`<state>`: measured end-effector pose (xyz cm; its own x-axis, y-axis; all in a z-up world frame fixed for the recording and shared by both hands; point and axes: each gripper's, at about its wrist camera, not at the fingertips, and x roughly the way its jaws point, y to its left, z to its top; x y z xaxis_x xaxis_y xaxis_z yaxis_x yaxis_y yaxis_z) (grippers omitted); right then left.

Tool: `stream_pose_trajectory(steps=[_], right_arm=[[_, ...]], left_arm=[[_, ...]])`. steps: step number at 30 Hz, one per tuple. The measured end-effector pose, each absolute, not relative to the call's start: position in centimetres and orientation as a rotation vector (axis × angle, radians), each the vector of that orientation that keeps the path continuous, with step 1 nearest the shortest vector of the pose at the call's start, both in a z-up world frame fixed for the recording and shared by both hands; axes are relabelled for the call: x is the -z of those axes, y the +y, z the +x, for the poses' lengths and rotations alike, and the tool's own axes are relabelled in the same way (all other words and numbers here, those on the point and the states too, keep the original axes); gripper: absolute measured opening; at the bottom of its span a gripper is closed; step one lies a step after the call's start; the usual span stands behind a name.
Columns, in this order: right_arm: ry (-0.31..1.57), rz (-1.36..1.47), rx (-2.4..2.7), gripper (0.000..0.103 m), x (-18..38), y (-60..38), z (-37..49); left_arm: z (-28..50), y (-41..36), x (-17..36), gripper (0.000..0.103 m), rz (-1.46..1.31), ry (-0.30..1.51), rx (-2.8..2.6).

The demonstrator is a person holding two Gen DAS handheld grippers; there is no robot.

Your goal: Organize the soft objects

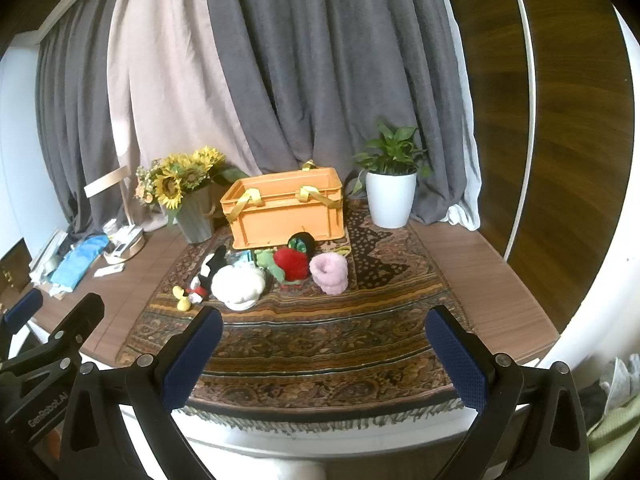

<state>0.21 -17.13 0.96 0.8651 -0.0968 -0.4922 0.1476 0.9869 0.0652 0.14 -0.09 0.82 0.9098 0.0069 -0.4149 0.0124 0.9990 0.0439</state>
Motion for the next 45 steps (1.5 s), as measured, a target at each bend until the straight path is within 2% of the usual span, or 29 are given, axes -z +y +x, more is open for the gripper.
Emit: stream_pose_trajectory(steps=[45], right_arm=[[0.506, 0.097, 0.126, 0.103, -1.09, -16.66, 0.39]], left_arm=[[0.21, -1.04, -0.65, 0.103, 0.04, 0.429, 0.014]])
